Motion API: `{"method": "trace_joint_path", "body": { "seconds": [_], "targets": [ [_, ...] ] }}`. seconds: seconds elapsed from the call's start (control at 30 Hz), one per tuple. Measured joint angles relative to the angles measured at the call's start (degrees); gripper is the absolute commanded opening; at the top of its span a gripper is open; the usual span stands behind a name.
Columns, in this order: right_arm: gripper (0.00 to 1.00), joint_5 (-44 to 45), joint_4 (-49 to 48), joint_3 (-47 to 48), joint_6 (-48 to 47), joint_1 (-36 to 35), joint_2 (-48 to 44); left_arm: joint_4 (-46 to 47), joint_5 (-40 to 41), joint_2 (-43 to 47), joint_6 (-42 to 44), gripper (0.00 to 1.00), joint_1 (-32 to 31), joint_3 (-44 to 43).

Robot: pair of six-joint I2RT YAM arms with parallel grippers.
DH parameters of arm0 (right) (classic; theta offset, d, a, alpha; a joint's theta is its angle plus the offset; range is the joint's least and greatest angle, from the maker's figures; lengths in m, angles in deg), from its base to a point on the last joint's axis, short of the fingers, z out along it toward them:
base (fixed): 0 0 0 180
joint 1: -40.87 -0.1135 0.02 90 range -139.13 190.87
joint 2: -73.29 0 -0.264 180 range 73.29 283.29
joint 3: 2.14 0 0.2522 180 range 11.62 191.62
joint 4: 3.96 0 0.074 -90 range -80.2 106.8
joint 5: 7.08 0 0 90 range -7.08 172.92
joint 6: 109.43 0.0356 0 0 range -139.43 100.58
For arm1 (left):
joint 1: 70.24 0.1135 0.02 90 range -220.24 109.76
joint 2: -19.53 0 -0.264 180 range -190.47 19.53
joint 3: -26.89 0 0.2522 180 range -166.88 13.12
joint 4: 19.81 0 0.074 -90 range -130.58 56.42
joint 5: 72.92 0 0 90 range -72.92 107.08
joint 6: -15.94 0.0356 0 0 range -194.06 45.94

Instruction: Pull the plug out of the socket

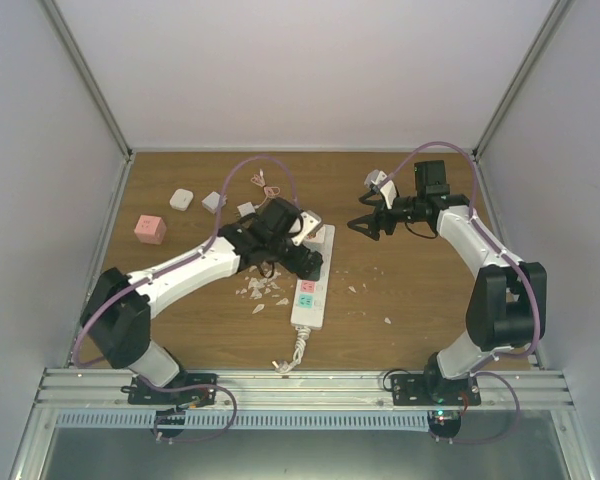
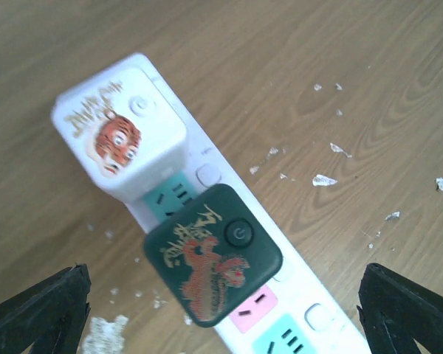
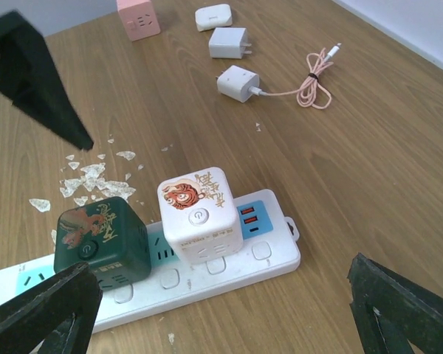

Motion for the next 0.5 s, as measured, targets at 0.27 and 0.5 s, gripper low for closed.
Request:
{"method": "trace_joint_path", "body": {
  "seconds": [0.27,0.5],
  "targets": [
    [0.94,0.70,-0.11,-0.02,-0.61,0.00,0.00,-2.08,4.94,-4.42,-8.28,0.99,-4.39,-0.02],
    [0.96,0.92,-0.13,-0.31,-0.96,0.00,0.00,-2.67,8.07,-9.05,-10.56,0.99,-5.22,-0.46]
  ]
}}
